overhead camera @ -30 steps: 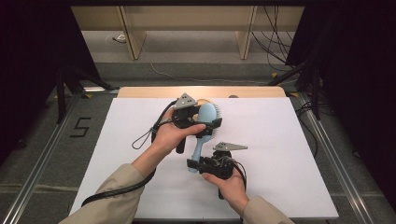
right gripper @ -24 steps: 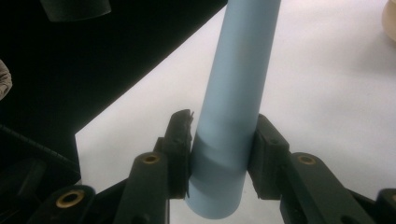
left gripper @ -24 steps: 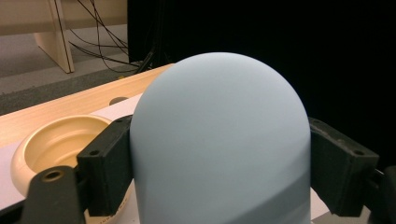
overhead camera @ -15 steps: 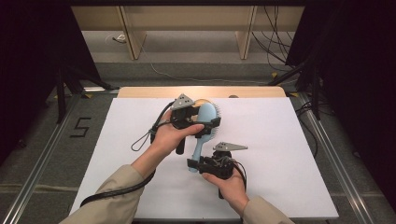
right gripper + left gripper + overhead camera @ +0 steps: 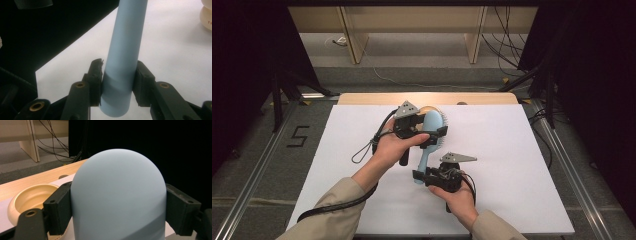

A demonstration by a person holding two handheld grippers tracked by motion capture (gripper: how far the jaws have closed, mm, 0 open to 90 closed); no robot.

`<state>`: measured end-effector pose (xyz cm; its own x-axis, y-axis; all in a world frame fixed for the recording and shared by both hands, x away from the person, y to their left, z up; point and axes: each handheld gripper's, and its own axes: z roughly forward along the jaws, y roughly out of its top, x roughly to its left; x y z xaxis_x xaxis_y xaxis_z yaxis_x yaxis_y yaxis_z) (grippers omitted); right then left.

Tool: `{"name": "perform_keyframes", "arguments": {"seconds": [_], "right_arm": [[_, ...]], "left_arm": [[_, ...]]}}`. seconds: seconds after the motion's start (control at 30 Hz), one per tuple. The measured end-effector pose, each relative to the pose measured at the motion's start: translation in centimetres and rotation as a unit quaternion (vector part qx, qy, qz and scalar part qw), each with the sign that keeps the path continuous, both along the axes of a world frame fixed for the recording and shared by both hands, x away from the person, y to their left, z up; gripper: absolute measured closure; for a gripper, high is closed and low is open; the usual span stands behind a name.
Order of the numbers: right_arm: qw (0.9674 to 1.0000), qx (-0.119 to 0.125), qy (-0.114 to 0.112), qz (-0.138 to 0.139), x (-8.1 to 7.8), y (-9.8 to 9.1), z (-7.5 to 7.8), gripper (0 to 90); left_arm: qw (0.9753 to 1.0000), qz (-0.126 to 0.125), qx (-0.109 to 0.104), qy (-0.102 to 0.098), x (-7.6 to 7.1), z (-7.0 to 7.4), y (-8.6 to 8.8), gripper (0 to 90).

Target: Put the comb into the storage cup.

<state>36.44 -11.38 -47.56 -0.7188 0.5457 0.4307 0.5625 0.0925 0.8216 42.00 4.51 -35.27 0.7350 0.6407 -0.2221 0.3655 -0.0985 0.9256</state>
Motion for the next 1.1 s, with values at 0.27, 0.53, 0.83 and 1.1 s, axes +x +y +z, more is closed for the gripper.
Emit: {"name": "perform_keyframes", "arguments": {"seconds": [0.27,0.53,0.83,1.1], "right_arm": [[0.9999,-0.002,-0.007,-0.014,0.1,0.0,-0.1,55.4],[0.9993,-0.012,-0.017,-0.032,0.1,0.0,0.1,38.6],[0.9972,-0.025,-0.053,-0.047,0.3,-0.5,0.7,21.1],[0.9916,-0.055,-0.099,-0.062,0.3,-1.1,1.4,16.8]], "left_arm": [[0.9999,0.001,0.005,-0.011,-0.3,0.2,0.0,19.4],[0.9998,0.009,0.004,-0.02,-0.3,0.4,0.1,19.5],[0.9989,0.032,0.008,-0.033,-0.1,0.3,0.4,19.6],[0.9957,0.07,0.015,-0.059,0.1,0.4,0.8,19.6]]}}
